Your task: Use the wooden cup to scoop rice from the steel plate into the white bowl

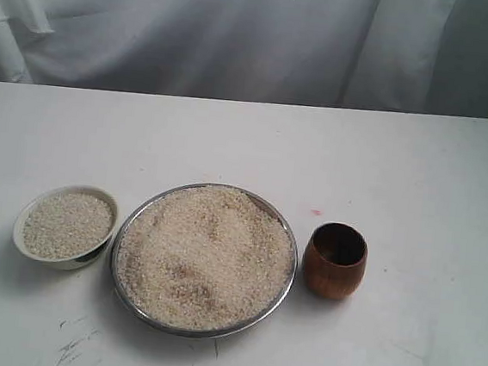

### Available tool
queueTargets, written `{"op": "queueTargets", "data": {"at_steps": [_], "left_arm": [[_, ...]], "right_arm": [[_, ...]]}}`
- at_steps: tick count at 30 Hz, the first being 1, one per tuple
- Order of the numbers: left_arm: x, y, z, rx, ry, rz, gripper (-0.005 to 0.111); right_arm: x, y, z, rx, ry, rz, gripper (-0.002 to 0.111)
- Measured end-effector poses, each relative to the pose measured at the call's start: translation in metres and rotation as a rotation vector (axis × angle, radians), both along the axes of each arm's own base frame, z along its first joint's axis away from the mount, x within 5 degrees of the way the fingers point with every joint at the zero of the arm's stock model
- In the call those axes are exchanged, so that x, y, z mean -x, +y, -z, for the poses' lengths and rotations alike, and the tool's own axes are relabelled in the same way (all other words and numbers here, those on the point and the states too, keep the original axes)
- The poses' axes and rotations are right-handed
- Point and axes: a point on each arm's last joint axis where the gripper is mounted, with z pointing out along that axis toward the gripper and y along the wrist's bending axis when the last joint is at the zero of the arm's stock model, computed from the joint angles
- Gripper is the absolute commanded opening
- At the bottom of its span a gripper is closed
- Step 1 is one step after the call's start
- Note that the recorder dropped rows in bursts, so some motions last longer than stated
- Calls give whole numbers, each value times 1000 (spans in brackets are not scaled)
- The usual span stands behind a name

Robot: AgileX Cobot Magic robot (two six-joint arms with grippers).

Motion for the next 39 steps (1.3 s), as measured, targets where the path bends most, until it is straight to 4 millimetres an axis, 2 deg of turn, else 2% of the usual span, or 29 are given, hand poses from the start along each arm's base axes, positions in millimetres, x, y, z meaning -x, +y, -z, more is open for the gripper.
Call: {"op": "queueTargets", "data": {"at_steps": [6, 9, 10, 12, 14, 15, 16, 18, 20, 22, 23, 25, 29, 34, 39], "left_arm": [[0, 0, 0, 0, 0, 0, 0], [0, 0, 0, 0, 0, 0, 0], [0, 0, 0, 0, 0, 0, 0], [0, 0, 0, 0, 0, 0, 0], [0, 0, 0, 0, 0, 0, 0], [0, 0, 0, 0, 0, 0, 0], [0, 0, 0, 0, 0, 0, 0], [0, 0, 0, 0, 0, 0, 0], [0, 0, 0, 0, 0, 0, 0], [0, 0, 0, 0, 0, 0, 0], [0, 0, 0, 0, 0, 0, 0], [0, 0, 0, 0, 0, 0, 0], [0, 0, 0, 0, 0, 0, 0], [0, 0, 0, 0, 0, 0, 0], [0, 0, 0, 0, 0, 0, 0]], "right_arm": [[6, 0, -28, -83, -308, -17, 0], [10, -1, -38, -323, -411, -70, 0], [12, -3, -41, -522, -443, -121, 0], [12, -3, -41, -654, -433, -155, 0], [10, -4, -39, -692, -392, -144, 0], [9, -4, -40, -677, -381, -134, 0], [5, -4, -55, -608, -363, -108, 0], [-9, -3, -93, -472, -362, -72, 0], [-38, -1, -133, -379, -334, -45, 0], [-77, 3, -153, -296, -241, -36, 0], [-98, 6, -154, -252, -190, -36, 0], [-127, 13, -146, -149, -156, -66, 0], [-149, 35, -129, -34, -96, -203, 0], [-159, 64, -84, -18, 28, -380, 0], [-155, 69, -34, -26, 154, -413, 0]]}}
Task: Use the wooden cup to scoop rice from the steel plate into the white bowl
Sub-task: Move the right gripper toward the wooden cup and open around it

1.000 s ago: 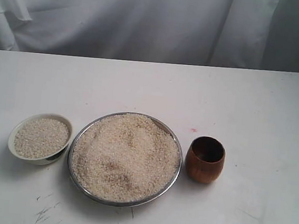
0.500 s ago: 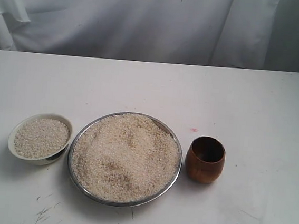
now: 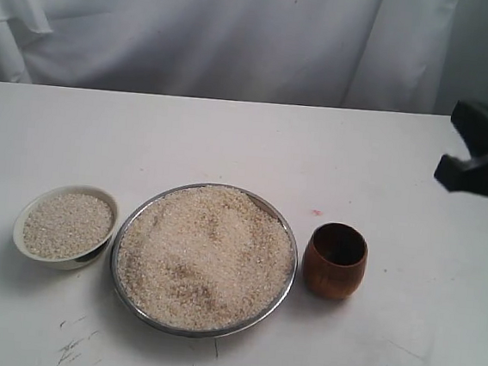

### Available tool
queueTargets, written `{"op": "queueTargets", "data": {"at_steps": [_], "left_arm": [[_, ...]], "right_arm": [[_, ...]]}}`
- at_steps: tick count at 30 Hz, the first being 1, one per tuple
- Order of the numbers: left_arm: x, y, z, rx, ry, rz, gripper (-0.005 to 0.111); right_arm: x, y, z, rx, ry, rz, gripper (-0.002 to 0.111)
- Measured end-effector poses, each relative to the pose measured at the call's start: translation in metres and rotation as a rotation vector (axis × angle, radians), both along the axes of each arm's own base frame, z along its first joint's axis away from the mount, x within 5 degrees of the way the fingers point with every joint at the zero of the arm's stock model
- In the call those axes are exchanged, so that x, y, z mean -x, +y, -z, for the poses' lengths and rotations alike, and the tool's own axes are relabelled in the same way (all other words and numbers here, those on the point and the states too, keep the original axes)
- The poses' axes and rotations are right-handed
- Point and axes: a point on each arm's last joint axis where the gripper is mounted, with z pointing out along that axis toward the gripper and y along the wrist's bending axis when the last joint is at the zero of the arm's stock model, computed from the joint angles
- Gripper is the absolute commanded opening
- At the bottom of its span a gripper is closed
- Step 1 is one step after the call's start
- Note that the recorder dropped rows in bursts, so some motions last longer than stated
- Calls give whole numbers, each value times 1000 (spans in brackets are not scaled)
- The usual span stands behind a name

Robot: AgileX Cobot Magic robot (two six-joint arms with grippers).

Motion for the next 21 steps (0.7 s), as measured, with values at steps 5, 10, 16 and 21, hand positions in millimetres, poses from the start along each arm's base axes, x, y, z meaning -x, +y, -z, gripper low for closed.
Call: {"op": "queueTargets", "data": {"at_steps": [5, 10, 16, 21], "left_arm": [[0, 0, 0, 0, 0, 0, 0], [0, 0, 0, 0, 0, 0, 0], [0, 0, 0, 0, 0, 0, 0], [0, 0, 0, 0, 0, 0, 0]], "right_arm": [[12, -1, 27, 11, 54, -19, 0], [16, -3, 35, 34, 110, -5, 1], [19, 0, 40, 99, 133, -53, 36], [24, 8, 40, 185, 85, -174, 91]]}}
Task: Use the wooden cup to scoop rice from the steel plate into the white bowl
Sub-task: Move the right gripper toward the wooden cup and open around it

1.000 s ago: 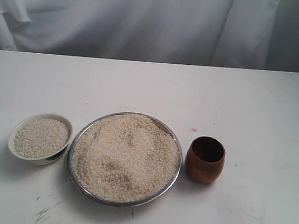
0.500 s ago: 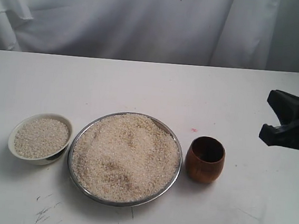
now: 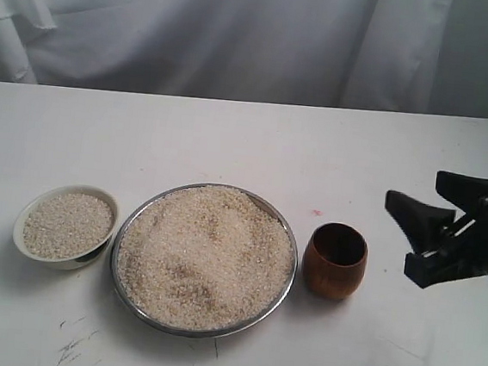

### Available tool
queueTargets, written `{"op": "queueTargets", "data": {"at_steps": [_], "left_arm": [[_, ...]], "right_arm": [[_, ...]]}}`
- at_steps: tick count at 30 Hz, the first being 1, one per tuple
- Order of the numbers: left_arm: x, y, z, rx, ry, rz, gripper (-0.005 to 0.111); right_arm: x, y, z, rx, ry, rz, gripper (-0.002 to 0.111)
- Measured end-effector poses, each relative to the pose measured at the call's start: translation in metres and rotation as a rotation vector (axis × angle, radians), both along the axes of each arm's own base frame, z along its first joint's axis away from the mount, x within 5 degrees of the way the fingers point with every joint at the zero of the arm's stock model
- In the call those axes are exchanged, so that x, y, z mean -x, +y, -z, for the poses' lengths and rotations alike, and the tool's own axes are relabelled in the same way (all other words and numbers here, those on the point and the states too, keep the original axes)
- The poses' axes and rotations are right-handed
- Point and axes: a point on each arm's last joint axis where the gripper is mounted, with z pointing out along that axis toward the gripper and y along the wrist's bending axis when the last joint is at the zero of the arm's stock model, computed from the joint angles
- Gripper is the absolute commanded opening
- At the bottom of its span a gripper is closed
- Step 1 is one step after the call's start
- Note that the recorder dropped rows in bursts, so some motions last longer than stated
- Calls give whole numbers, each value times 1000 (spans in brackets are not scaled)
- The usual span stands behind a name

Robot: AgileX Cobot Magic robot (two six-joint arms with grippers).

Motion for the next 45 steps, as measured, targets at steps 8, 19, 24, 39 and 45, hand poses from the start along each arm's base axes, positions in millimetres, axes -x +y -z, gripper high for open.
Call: {"op": "queueTargets", "data": {"at_steps": [8, 19, 24, 39, 45], "left_arm": [[0, 0, 0, 0, 0, 0, 0], [0, 0, 0, 0, 0, 0, 0], [0, 0, 0, 0, 0, 0, 0], [0, 0, 0, 0, 0, 0, 0], [0, 0, 0, 0, 0, 0, 0]], "right_arm": [[-5, 6, 23, 75, 61, -79, 100], [-12, 21, 70, 98, 119, -262, 100], [-16, 19, 79, 72, 111, -270, 100], [-17, 5, 127, 19, 170, -334, 99], [-15, 6, 152, 43, 229, -372, 99]]}}
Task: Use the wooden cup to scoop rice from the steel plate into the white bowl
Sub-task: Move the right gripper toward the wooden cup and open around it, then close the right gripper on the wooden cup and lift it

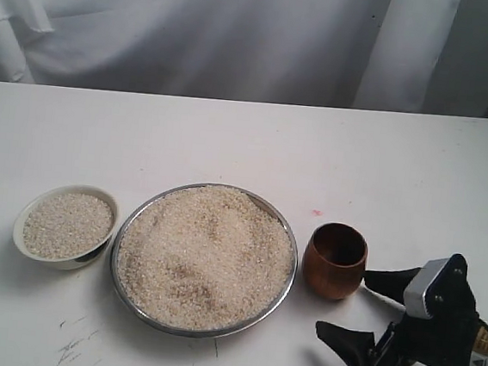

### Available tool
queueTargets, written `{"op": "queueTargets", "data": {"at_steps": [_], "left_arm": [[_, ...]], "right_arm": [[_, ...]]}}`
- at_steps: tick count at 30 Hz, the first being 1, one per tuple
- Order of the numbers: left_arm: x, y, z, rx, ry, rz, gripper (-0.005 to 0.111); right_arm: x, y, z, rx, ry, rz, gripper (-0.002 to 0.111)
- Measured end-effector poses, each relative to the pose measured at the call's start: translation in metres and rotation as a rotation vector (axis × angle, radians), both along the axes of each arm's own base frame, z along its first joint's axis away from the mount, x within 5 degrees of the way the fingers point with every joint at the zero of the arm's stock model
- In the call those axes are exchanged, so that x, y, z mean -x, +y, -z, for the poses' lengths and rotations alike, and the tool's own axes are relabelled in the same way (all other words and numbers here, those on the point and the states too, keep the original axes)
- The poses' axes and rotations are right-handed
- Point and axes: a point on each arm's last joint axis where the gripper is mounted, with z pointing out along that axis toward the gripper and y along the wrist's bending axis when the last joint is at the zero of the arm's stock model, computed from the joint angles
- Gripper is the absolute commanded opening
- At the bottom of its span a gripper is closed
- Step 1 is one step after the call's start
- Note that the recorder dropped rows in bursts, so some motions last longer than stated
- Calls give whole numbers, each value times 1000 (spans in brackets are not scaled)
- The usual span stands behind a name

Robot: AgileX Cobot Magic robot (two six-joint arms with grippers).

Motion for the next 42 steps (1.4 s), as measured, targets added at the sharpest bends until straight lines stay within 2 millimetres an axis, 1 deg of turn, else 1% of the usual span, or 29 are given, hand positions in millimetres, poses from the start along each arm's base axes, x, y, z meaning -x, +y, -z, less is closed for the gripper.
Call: {"op": "queueTargets", "data": {"at_steps": [5, 17, 21, 27, 36, 38, 39, 40, 41, 42], "left_arm": [[0, 0, 0, 0, 0, 0, 0], [0, 0, 0, 0, 0, 0, 0], [0, 0, 0, 0, 0, 0, 0], [0, 0, 0, 0, 0, 0, 0], [0, 0, 0, 0, 0, 0, 0], [0, 0, 0, 0, 0, 0, 0], [0, 0, 0, 0, 0, 0, 0], [0, 0, 0, 0, 0, 0, 0], [0, 0, 0, 0, 0, 0, 0], [0, 0, 0, 0, 0, 0, 0]], "right_arm": [[-9, 4, 2, -14, -25, -54, 99], [-40, 8, -4, -56, -81, -47, 99], [-48, 8, 0, -71, -72, -40, 99], [-54, 11, 12, -90, -28, -69, 99], [-60, 13, 10, -101, -34, -86, 98], [-60, 13, 10, -103, -33, -91, 93], [-60, 13, 10, -103, -33, -91, 85], [-61, 13, 10, -104, -34, -91, 80], [-60, 13, 10, -103, -34, -94, 66], [-60, 13, 10, -104, -32, -98, 61]]}}
